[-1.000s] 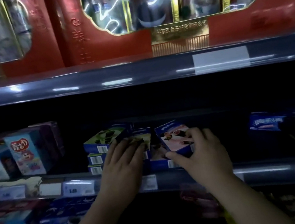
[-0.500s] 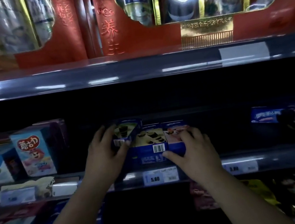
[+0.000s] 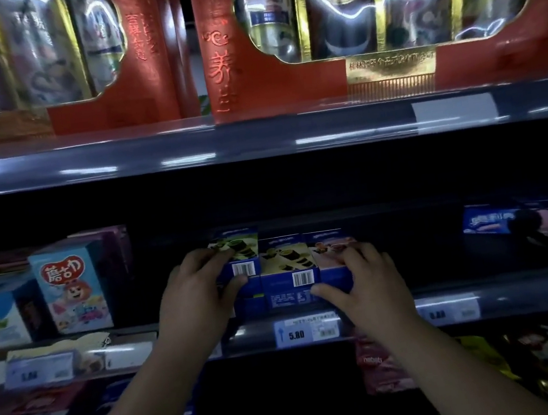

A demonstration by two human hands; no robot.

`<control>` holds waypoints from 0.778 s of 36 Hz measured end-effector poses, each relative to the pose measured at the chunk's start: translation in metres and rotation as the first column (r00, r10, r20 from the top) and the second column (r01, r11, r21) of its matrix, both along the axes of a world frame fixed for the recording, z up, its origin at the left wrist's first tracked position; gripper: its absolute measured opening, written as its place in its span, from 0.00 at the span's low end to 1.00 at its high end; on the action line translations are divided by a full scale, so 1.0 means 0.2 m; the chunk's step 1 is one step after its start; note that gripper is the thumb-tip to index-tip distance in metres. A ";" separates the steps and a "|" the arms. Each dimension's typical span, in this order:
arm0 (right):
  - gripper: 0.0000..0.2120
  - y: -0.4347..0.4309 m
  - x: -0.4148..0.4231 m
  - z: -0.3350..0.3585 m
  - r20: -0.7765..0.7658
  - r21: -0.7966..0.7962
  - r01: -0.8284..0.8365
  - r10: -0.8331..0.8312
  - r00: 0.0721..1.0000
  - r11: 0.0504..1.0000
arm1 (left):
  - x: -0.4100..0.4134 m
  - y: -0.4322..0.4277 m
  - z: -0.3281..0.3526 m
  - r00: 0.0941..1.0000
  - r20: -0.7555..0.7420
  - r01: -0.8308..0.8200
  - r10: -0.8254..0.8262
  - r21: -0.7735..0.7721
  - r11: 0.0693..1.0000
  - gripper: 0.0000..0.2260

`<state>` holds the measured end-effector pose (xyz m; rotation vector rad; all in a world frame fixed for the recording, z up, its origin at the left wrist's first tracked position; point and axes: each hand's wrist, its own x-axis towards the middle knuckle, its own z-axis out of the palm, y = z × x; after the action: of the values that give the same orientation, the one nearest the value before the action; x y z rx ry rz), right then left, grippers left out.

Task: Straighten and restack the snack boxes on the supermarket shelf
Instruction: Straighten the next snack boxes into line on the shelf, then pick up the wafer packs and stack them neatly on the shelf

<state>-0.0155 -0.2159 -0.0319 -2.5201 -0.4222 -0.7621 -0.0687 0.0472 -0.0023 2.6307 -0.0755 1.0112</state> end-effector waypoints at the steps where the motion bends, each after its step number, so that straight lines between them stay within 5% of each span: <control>1: 0.34 -0.01 0.00 0.01 -0.007 0.011 -0.021 0.021 1.000 1.000 | 0.00 -0.01 0.00 1.000 0.021 -0.022 0.022 0.038 0.999 0.26; 5: 0.38 -0.07 -0.04 0.02 0.010 0.049 -0.062 0.062 0.998 0.997 | -0.02 -0.12 0.01 0.996 0.093 -0.022 0.009 0.145 0.989 0.26; 14: 0.31 -0.53 -0.20 0.01 0.038 0.059 0.090 -0.092 0.995 0.994 | 0.04 -0.71 0.00 0.931 0.150 0.288 -0.332 0.255 0.923 0.24; 22: 0.27 -1.18 -0.18 -0.09 0.064 0.151 0.289 -0.301 0.951 0.945 | 0.18 -1.35 -0.11 0.833 -0.018 0.541 -0.553 0.240 0.806 0.22; 28: 0.29 -1.68 -0.06 -0.10 0.015 0.170 0.440 -0.448 0.894 0.882 | 0.33 -1.77 -0.15 0.820 -0.145 0.571 -0.553 0.152 0.807 0.21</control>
<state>-0.0271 -0.5515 -0.0511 -2.4674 0.2121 -0.9895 -0.0023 -0.3070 -0.0322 2.5506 -0.9192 0.6897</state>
